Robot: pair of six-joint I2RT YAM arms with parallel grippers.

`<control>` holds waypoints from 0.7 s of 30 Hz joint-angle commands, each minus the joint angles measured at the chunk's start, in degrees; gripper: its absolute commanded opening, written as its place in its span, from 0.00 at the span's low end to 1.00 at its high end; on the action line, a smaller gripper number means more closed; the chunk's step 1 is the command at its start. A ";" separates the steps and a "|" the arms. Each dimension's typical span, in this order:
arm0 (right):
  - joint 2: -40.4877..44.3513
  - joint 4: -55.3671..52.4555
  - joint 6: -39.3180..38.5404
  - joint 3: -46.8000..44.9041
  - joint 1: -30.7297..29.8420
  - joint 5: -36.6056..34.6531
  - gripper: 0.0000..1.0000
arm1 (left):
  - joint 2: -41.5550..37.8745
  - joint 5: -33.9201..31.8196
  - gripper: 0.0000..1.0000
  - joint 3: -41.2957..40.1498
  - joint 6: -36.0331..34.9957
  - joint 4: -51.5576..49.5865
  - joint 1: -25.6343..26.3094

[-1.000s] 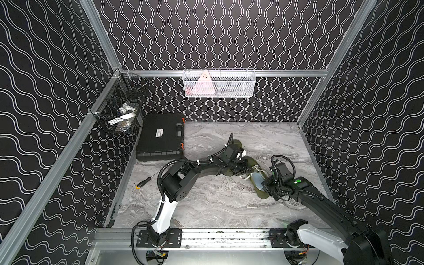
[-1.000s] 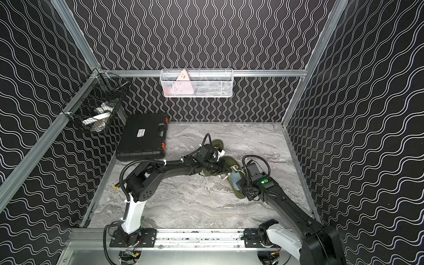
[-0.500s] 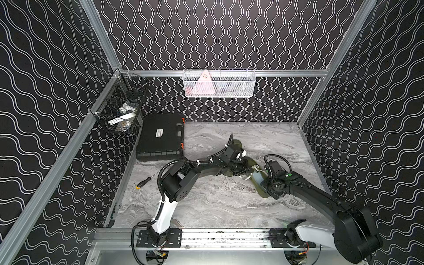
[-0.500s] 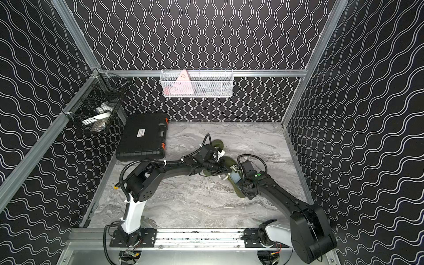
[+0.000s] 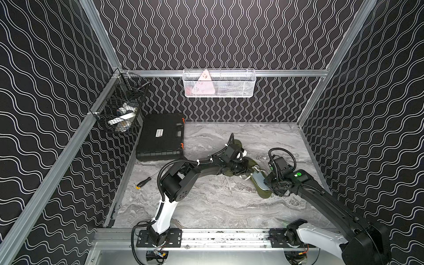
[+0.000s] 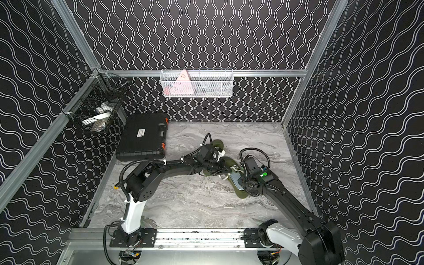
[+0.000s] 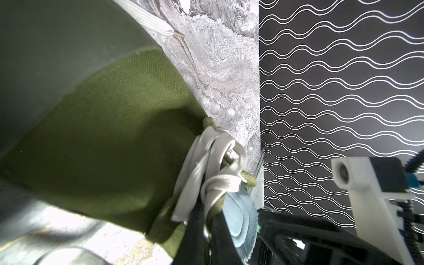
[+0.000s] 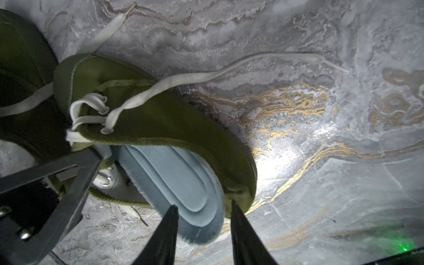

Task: Insert the insole into the shoe

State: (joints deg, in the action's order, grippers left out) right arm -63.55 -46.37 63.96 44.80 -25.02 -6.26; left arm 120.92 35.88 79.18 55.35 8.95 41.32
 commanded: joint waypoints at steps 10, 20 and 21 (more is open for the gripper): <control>-1.10 6.62 2.61 -4.20 -0.21 2.62 0.17 | -1.24 1.46 0.00 -0.37 -0.44 1.07 0.08; -11.78 10.11 0.25 -3.11 0.15 -2.61 0.13 | -1.89 1.72 0.00 -1.66 -0.48 1.10 0.07; -11.28 9.64 -0.06 -2.84 0.15 -2.75 0.13 | -1.88 1.62 0.00 -1.54 -0.59 0.98 0.09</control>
State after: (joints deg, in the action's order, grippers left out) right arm -74.72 -38.68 64.88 41.01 -24.86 -5.93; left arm 119.87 35.73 77.71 55.35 8.56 41.25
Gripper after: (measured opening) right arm 0.128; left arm 0.080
